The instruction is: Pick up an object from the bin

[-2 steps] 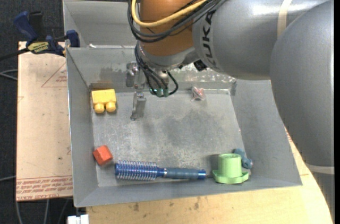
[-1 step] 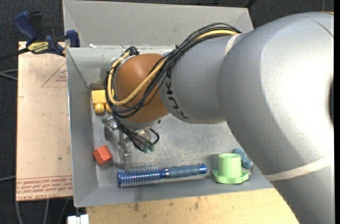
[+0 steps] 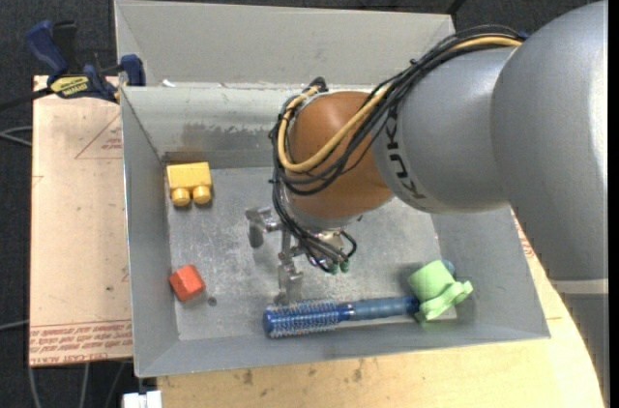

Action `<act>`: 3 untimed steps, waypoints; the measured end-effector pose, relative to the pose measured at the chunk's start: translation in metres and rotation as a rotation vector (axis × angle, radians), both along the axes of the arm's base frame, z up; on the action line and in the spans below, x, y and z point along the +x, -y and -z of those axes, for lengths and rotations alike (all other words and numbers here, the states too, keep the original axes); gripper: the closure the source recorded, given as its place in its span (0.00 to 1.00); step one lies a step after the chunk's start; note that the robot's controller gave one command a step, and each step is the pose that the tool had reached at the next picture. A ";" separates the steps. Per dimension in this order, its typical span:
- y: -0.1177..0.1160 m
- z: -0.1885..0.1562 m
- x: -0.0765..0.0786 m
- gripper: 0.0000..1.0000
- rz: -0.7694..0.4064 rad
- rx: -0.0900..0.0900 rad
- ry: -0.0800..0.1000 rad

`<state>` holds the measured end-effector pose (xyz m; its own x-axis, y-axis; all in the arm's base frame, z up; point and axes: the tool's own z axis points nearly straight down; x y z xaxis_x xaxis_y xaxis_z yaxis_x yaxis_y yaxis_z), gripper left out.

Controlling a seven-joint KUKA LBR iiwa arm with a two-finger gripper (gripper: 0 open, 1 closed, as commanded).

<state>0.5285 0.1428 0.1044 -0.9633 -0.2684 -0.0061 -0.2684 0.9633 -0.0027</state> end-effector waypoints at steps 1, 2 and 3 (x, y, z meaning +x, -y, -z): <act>0.034 0.011 -0.032 0.00 0.309 0.004 -0.001; 0.052 0.029 -0.044 0.00 0.095 0.010 0.013; 0.056 0.029 -0.043 0.00 -0.237 0.006 0.019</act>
Offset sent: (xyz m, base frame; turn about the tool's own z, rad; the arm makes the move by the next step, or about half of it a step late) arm -0.0336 -0.0337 -0.0117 0.3080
